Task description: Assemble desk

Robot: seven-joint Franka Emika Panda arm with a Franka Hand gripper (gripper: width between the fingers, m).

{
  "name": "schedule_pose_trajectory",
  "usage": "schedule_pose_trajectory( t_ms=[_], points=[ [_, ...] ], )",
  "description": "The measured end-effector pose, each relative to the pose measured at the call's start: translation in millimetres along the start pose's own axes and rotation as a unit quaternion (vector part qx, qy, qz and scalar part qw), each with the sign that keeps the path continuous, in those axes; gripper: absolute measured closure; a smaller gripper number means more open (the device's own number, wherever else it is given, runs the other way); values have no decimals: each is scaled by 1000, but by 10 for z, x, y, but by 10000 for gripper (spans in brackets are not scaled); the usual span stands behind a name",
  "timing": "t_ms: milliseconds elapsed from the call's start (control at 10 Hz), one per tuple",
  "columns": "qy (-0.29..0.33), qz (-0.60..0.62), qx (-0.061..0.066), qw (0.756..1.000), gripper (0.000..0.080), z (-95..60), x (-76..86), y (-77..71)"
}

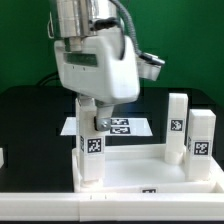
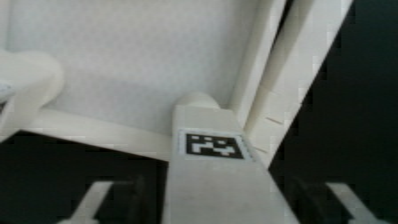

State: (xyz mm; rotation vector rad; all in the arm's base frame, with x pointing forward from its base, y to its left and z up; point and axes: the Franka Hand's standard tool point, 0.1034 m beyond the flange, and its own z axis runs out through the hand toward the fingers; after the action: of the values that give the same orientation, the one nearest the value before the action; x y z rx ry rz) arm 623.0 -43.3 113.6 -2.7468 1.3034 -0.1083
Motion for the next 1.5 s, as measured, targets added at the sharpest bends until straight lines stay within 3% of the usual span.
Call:
schedule_pose_trajectory(
  t_ms=[100,200,300,500,700,900,1100,1200,1300,1500],
  points=[
    [1,-75,-6,997,244,-3,-11,-5],
    [1,-109,-7,994,244,-1,-15,0],
    [2,-146,-8,989,165,4,-6,11],
    [1,-197,-8,980,154,5,-5,13],
    [-9,-379,-20,925,150,-26,-49,-8],
    [-8,-342,-19,940,153,-10,-42,1],
    [-7,-273,-19,962,407,-4,-46,0],
    [-6,-238,-20,971,407,-2,-40,7],
    [-4,-163,-21,986,515,-3,-38,-4],
    [-1,-34,-20,999,515,-10,-49,-30]
  ],
)
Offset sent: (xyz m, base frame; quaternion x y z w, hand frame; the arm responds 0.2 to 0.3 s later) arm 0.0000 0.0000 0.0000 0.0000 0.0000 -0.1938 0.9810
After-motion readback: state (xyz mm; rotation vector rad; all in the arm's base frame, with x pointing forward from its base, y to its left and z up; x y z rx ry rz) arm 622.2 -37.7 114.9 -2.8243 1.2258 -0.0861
